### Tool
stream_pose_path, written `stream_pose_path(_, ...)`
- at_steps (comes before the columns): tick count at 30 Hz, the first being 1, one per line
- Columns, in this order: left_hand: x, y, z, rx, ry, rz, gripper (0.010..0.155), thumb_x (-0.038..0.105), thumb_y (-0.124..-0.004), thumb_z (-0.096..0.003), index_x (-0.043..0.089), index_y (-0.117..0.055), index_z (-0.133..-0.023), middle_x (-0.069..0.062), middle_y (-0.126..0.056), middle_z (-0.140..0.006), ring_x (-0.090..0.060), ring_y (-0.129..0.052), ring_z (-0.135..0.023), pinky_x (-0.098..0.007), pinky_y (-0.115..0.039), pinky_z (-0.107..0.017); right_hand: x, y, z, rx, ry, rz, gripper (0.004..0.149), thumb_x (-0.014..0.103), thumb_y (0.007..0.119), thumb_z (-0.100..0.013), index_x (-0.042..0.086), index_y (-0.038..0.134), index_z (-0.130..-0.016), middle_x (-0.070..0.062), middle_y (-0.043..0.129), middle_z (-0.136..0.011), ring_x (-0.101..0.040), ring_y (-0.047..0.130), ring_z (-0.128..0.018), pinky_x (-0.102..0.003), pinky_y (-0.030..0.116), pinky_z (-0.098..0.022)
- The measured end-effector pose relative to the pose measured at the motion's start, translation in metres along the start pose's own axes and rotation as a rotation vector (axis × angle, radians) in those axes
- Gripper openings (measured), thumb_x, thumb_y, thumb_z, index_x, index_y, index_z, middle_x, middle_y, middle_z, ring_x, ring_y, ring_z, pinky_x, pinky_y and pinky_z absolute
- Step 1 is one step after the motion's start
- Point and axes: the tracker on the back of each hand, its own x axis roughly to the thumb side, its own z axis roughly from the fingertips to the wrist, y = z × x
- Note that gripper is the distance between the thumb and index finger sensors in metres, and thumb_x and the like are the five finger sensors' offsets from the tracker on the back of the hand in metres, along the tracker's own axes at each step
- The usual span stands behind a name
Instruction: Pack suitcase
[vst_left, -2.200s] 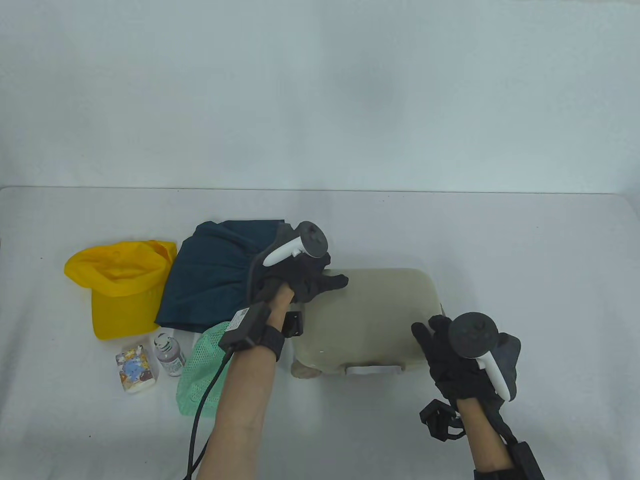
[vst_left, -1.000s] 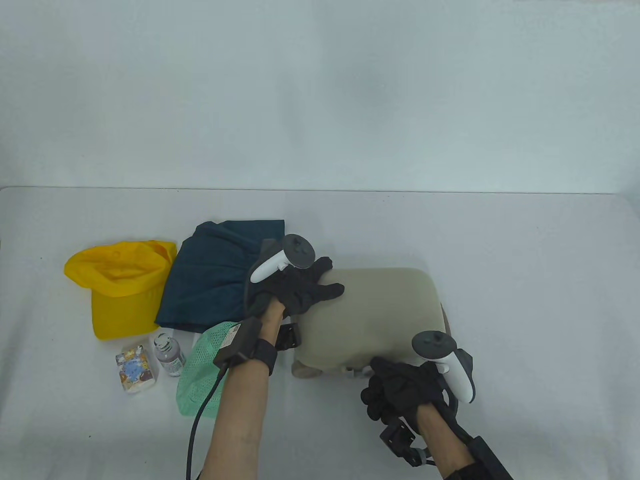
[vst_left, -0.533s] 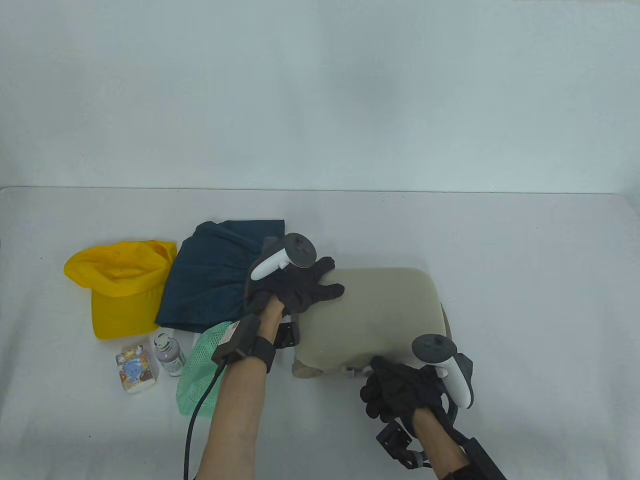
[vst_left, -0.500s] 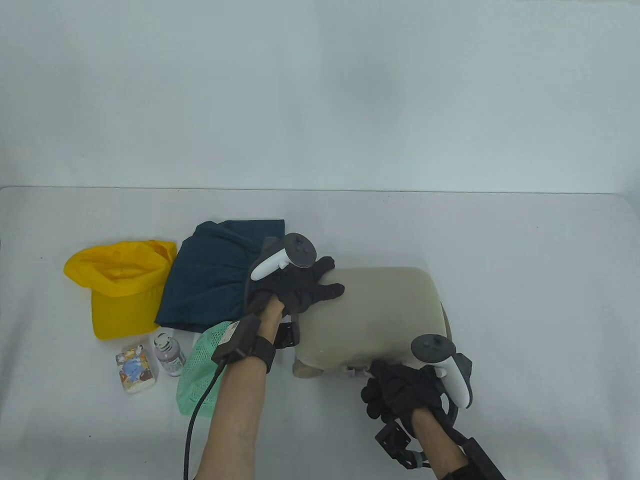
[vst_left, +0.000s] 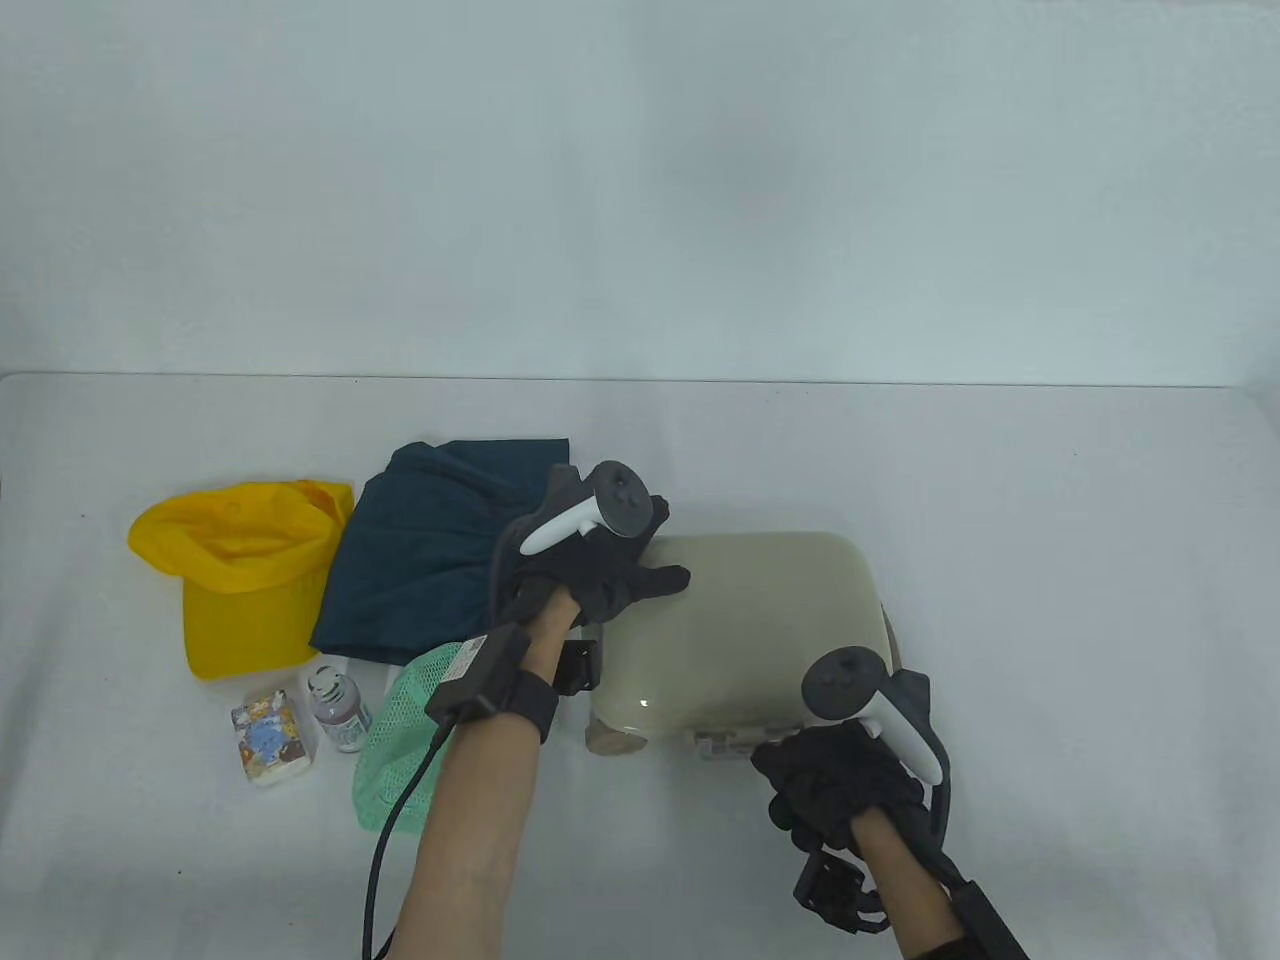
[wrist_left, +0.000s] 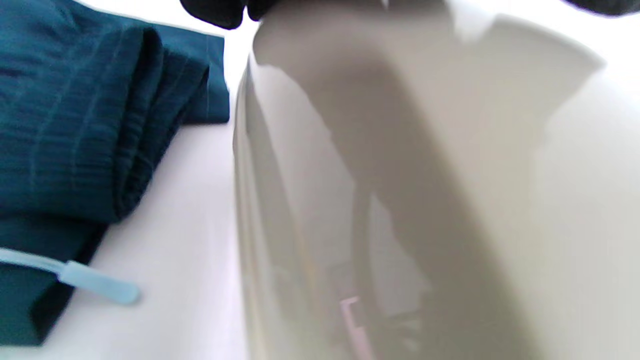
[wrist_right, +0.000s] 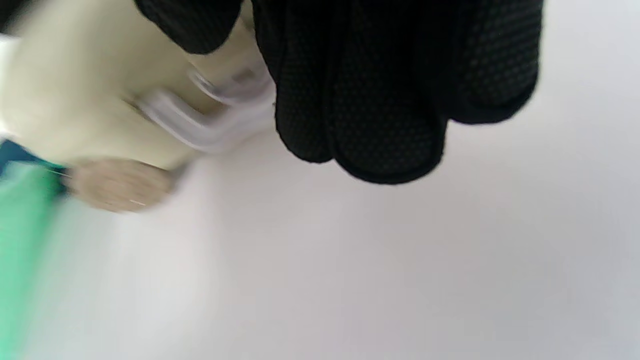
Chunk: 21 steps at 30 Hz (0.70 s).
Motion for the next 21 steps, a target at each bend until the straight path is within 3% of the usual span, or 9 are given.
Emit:
stream_pose_path(5, 0.016, -0.007, 0.061, 0.214, -0.054, 0.094, 0.09, 0.069, -0.054, -0.0463, 0.029, -0.01, -0.113, -0.013, -0.024, -0.123, -0.041, -0.037, -0.114, -0.052, -0.048, -0.081, 0.009, -0.049, 0.026, -0.19, -0.109, -0.082, 0.063, 0.053, 0.059, -0.055, 0.006, 0.07, -0.096, -0.006, 0.096, -0.076, -0.025, 0.103, -0.056, -0.039, 0.087, -0.041)
stream_pose_path(10, 0.011, -0.04, 0.1, 0.269, -0.035, 0.214, 0.091, 0.068, -0.051, -0.0491, 0.019, -0.009, -0.114, -0.019, -0.025, -0.122, -0.046, -0.04, -0.111, -0.053, -0.051, -0.079, -0.006, -0.073, 0.03, -0.349, -0.099, -0.113, 0.066, 0.055, 0.058, -0.055, 0.011, 0.059, -0.104, -0.009, 0.084, -0.093, -0.032, 0.094, -0.075, -0.042, 0.083, -0.05)
stream_pose_path(14, 0.0, -0.066, 0.115, 0.239, 0.047, 0.245, 0.093, 0.067, -0.05, -0.0505, 0.013, -0.007, -0.112, -0.026, -0.024, -0.119, -0.051, -0.04, -0.109, -0.054, -0.053, -0.078, -0.028, -0.077, 0.024, -0.431, -0.035, -0.127, 0.067, 0.055, 0.058, -0.055, 0.013, 0.055, -0.106, -0.011, 0.076, -0.101, -0.035, 0.087, -0.084, -0.044, 0.079, -0.055)
stream_pose_path(17, -0.005, -0.078, 0.119, 0.181, 0.066, 0.326, 0.096, 0.066, -0.05, -0.0514, 0.006, -0.004, -0.111, -0.03, -0.019, -0.117, -0.054, -0.036, -0.107, -0.055, -0.053, -0.077, -0.04, -0.071, 0.016, -0.438, 0.009, -0.108, 0.071, 0.056, 0.057, -0.055, 0.013, 0.045, -0.11, -0.013, 0.064, -0.11, -0.039, 0.075, -0.095, -0.053, 0.07, -0.065)
stream_pose_path(21, -0.01, -0.091, 0.113, 0.123, 0.097, 0.376, 0.097, 0.065, -0.05, -0.0517, 0.002, -0.005, -0.11, -0.033, -0.023, -0.116, -0.056, -0.039, -0.105, -0.055, -0.055, -0.076, -0.052, -0.055, 0.0, -0.324, 0.036, -0.119, 0.081, 0.058, 0.056, -0.055, 0.004, 0.033, -0.111, -0.025, 0.052, -0.114, -0.048, 0.066, -0.098, -0.058, 0.066, -0.066)
